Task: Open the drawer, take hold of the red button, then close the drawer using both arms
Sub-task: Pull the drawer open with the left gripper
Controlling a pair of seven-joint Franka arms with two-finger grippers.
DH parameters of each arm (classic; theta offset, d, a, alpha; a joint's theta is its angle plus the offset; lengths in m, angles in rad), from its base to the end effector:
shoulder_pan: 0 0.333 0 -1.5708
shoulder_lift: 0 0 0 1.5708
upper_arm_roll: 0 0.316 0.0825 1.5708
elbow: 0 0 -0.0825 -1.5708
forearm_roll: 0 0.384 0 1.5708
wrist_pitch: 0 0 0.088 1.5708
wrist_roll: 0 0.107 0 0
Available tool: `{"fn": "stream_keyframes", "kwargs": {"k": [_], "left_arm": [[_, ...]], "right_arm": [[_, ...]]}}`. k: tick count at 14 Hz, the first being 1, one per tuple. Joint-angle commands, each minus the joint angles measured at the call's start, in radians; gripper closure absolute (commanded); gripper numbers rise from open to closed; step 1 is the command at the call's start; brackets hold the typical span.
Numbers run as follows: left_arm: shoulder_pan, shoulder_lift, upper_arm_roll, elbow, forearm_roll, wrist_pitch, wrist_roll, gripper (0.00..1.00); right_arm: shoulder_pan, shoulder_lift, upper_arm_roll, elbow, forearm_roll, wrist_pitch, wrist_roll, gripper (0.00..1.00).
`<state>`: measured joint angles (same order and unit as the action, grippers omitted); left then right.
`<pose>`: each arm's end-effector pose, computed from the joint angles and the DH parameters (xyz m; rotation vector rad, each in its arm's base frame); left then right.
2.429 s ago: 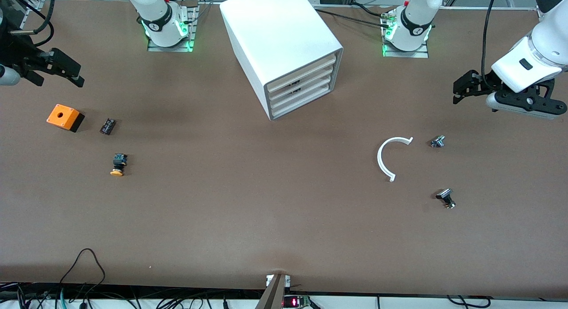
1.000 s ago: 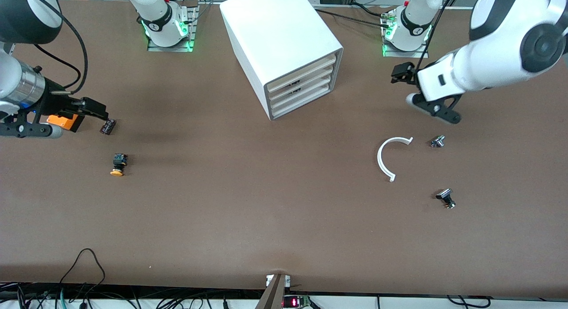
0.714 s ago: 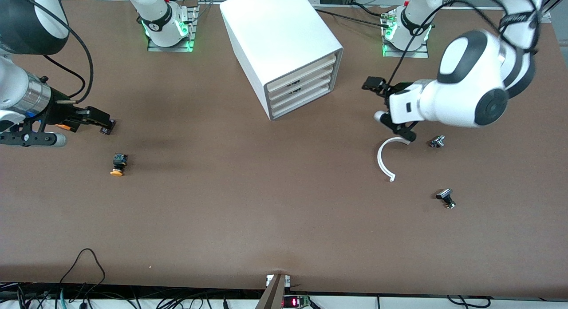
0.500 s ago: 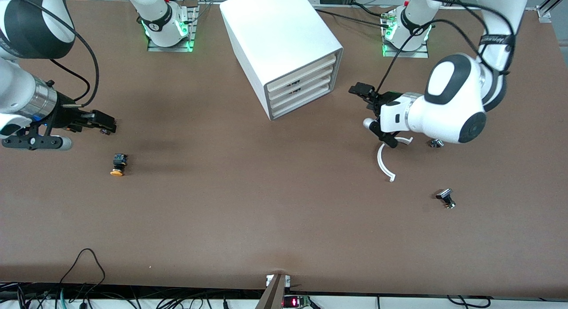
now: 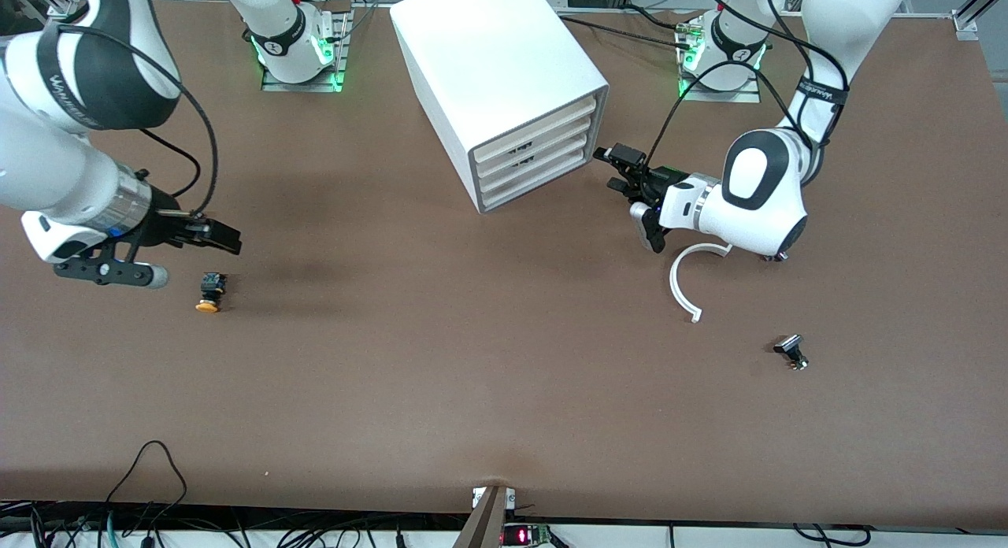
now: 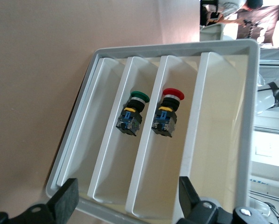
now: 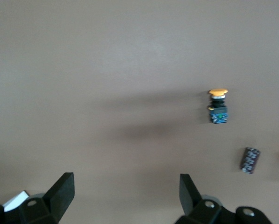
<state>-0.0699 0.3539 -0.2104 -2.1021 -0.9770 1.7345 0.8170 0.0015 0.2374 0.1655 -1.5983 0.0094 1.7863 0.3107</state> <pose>0.4809 -0.2165 0.2522 1.9540 -0.5517 -0.4501 0.6214 0.0965 0.4905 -3.0960 0.2320 0.0873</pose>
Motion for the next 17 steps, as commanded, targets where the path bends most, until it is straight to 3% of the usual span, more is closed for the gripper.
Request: {"fn": "stream_keyframes", "kwargs": {"k": [1,5,7,11,14,16,17], "left_arm": [[-0.001,-0.006,-0.004,-0.085,-0.058,0.062,0.117,0.10],[-0.004,0.002,-0.055,-0.148,-0.149,0.083,0.163,0.28],[-0.028,0.002,-0.067,-0.160,-0.193,0.097,0.175,0.29],[-0.036,0.022,-0.133,-0.173,-0.215,0.166,0.182,0.38],[-0.037,0.036,-0.152,-0.171,-0.216,0.175,0.220,0.65],[-0.031,0.045,-0.152,-0.171,-0.216,0.174,0.261,1.00],[-0.031,0.045,-0.152,-0.170,-0.216,0.174,0.263,1.00]], "right_arm": [[0.026,0.025,0.000,0.038,0.001,0.002,0.086,0.01],[0.072,0.056,0.002,0.086,0.001,0.001,0.181,0.01],[0.086,0.065,0.002,0.106,0.024,-0.007,0.232,0.01],[0.120,0.065,0.002,0.109,0.061,-0.001,0.303,0.01],[0.140,0.066,0.002,0.110,0.061,0.004,0.347,0.01],[0.161,0.068,0.002,0.112,0.063,0.010,0.378,0.01],[0.173,0.071,0.002,0.112,0.063,0.022,0.405,0.01]]}}
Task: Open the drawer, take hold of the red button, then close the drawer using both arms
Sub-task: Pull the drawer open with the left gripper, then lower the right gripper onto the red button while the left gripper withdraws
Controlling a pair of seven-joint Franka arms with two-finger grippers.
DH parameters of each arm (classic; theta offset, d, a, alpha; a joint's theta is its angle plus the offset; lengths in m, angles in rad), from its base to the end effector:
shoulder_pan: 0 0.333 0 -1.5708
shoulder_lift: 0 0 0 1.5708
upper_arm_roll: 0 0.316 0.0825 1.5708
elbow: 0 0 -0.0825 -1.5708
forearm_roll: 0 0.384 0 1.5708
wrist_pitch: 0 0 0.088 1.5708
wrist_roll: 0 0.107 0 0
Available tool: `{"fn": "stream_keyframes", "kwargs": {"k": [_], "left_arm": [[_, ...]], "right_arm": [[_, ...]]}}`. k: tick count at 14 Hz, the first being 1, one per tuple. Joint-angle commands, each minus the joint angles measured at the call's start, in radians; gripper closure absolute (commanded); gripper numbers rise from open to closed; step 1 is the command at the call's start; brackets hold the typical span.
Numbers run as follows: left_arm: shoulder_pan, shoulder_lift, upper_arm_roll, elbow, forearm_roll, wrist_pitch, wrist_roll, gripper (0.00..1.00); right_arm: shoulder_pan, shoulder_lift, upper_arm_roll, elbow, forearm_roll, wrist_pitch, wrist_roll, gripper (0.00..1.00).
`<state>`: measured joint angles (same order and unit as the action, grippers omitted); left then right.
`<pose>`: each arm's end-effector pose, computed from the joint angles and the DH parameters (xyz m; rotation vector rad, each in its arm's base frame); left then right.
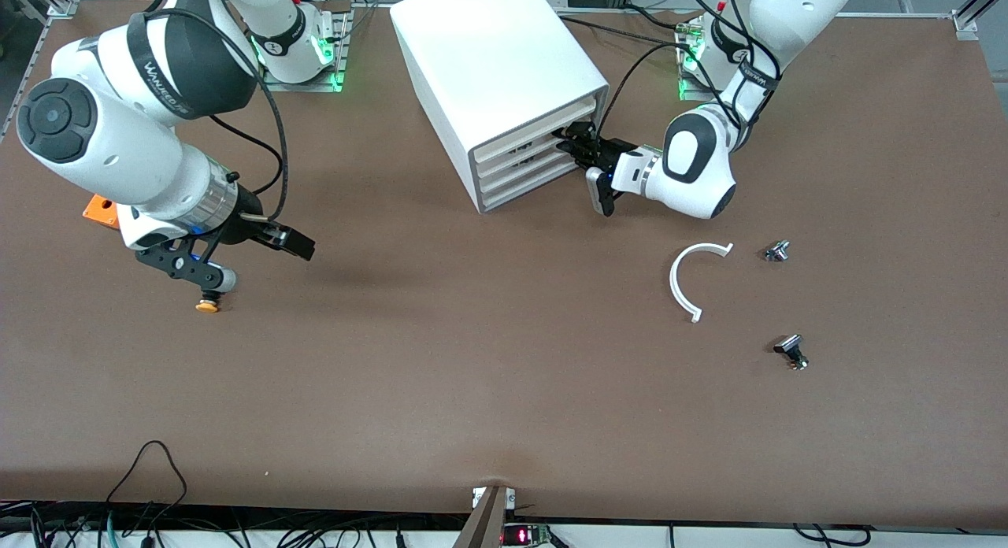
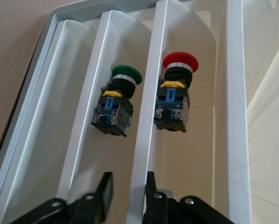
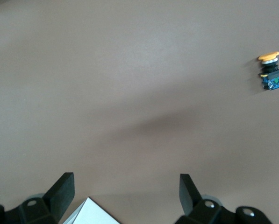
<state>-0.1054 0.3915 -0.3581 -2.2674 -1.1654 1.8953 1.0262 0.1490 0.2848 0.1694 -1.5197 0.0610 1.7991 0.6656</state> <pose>0.3983 -0.2824 0.1954 1.8432 -0.6015 -0.4124 0.6171 0.1959 0.4997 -2.9958 0.5571 0.0790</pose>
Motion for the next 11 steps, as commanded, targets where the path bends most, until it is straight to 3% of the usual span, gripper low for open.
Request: {"fn": "stream_keyframes", "kwargs": {"k": [1,6,11], "left_arm": [[0.007,0.007,-0.002,0.002,-0.026,0.013,0.054,1.00],[0.044,0.010,0.011,0.058,-0.002,0.005,0.037,1.00],[0.144,0.090,0.013,0.201,0.145,0.005,0.000,1.00]], "right_arm": [[0.040,0.028,-0.002,0.033,0.011,0.020,0.080,0.01],[0.109,0.100,-0.004,0.140,0.010,0.019,0.271,0.01],[0.176,0.180,-0.004,0.240,0.010,0.022,0.481,0.01]]}}
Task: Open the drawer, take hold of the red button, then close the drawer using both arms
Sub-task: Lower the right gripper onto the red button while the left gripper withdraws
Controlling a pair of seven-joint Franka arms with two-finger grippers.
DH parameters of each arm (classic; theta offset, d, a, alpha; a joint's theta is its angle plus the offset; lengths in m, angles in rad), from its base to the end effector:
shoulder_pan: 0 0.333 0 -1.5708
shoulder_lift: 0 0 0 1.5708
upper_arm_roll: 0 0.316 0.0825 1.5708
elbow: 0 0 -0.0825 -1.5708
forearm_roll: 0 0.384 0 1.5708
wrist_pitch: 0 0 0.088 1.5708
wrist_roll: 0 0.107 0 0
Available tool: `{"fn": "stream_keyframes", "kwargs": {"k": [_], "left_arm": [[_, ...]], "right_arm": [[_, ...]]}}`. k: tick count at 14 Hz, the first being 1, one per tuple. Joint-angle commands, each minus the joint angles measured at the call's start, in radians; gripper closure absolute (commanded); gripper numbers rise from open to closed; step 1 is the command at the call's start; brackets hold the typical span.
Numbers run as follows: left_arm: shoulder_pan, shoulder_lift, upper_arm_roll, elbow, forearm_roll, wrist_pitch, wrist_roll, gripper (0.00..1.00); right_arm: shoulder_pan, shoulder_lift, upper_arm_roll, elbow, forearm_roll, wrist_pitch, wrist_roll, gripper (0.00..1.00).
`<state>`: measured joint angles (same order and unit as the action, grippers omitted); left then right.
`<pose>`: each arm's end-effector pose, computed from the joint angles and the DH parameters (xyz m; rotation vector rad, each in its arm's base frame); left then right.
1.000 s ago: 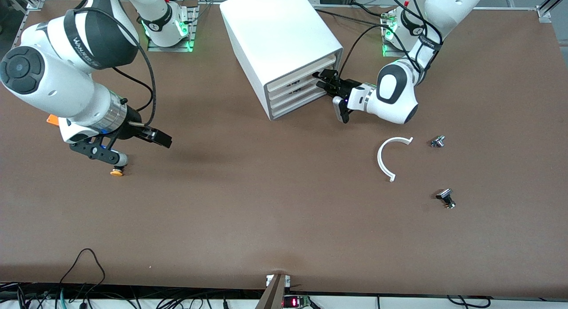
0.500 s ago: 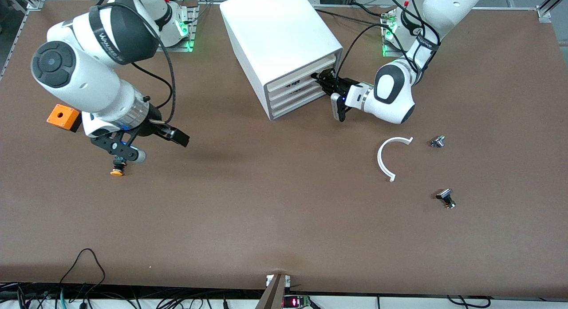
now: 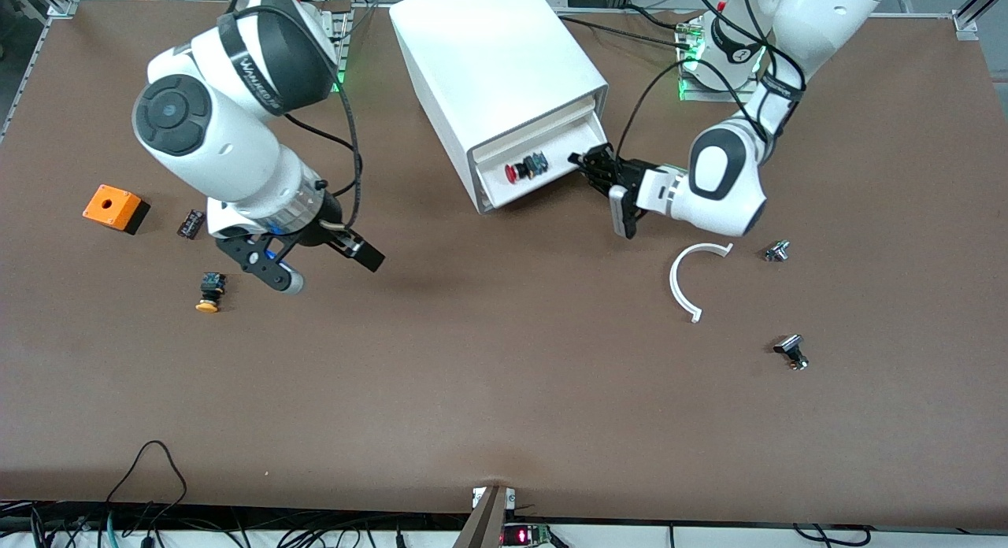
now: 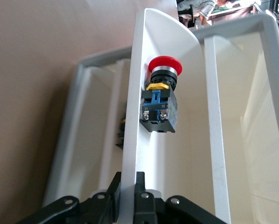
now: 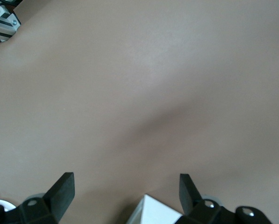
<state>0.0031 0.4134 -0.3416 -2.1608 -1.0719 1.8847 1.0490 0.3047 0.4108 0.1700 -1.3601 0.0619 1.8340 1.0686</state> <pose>0.4640 -0.2360 0.2131 1.8791 -0.6380 -0.2749 0.6192 0.3006 0.4968 -2.8567 0.9217 0.0595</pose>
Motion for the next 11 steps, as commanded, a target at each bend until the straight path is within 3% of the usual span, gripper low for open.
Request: {"fn": "stream_keyframes", "kwargs": {"k": [1,4,8,10,11], "left_arm": [[0.055,0.088,-0.004,0.129,0.079,0.016,-0.024,1.00],[0.092,0.134,-0.004,0.211,0.131,0.016,-0.032,1.00],[0.104,0.143,-0.004,0.245,0.168,0.011,-0.038,1.00],[0.109,0.140,-0.004,0.243,0.170,0.007,-0.035,0.04],[0.112,0.134,-0.004,0.248,0.173,0.001,-0.038,0.00]], "right_arm": [[0.042,0.066,-0.004,0.097,0.009,-0.007,0.127,0.01],[0.109,0.121,-0.004,0.168,0.007,-0.001,0.282,0.01],[0.191,0.201,-0.004,0.260,0.007,0.028,0.467,0.01],[0.231,0.215,-0.004,0.260,0.007,0.076,0.545,0.01],[0.247,0.221,-0.004,0.260,0.007,0.091,0.583,0.01]]}}
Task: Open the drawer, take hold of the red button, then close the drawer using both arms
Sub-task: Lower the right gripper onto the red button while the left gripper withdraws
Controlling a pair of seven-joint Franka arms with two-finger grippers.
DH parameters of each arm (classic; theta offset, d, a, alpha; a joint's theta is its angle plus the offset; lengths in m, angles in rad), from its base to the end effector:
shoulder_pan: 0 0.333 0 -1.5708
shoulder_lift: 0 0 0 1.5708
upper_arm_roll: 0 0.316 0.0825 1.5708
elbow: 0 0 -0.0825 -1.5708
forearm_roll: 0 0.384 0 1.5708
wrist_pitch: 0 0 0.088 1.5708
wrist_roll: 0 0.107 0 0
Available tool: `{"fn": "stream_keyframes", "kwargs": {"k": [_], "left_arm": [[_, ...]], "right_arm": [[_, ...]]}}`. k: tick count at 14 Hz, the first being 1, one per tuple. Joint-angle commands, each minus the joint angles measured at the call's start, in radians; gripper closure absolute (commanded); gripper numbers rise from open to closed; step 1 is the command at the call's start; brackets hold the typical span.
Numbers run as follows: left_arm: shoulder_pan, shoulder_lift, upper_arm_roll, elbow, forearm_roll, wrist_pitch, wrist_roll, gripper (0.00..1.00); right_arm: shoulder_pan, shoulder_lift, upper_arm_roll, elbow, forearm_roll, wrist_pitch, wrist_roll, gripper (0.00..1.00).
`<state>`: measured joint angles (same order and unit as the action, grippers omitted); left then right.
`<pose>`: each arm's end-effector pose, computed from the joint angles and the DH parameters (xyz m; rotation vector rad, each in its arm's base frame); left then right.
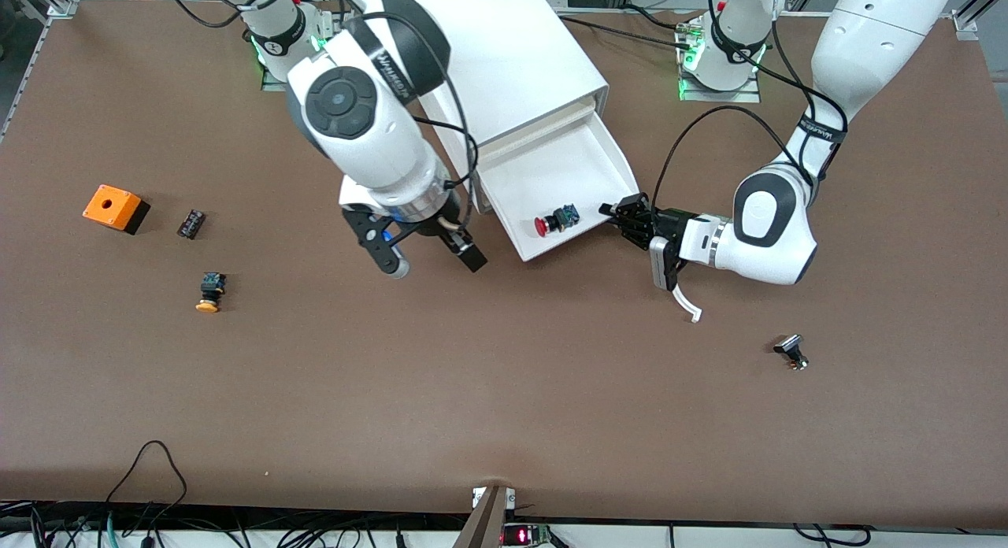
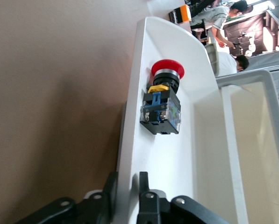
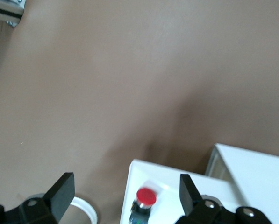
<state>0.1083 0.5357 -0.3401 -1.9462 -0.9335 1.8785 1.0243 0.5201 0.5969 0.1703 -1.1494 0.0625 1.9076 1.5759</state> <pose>0.5469 -0.1864 0.2171 1.9346 -0.6678 -0.1701 0.5907 0.4482 0.4756 -2.6059 1.3209 0.0984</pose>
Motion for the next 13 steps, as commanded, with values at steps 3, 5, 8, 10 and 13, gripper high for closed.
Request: {"fn": "stream_keyframes", "kwargs": {"k": [3,5,8,10,13], "left_arm": [[0.033,0.006,-0.005,0.114,0.126,-0.085,-0.141,0.00],[0.039,0.001,-0.007,0.240,0.264,-0.203,-0.315,0.00],[0.037,-0.002,-0.016,0.357,0.442,-0.292,-0.583,0.00],[0.030,-0.016,-0.020,0.398,0.514,-0.326,-0.717,0.00],[0.001,-0.051,-0.030,0.421,0.631,-0.329,-0.945,0.00]], "right_arm": [[0.083,0.055,-0.005,0.050,0.006,0.034,0.156,0.01],[0.119,0.075,-0.006,0.050,0.002,0.053,0.218,0.01],[0.172,0.107,-0.012,0.050,-0.013,0.071,0.256,0.01],[0.204,0.145,-0.012,0.054,-0.065,0.079,0.253,0.01],[0.241,0.222,-0.015,0.115,-0.070,0.091,0.257,0.01]]}}
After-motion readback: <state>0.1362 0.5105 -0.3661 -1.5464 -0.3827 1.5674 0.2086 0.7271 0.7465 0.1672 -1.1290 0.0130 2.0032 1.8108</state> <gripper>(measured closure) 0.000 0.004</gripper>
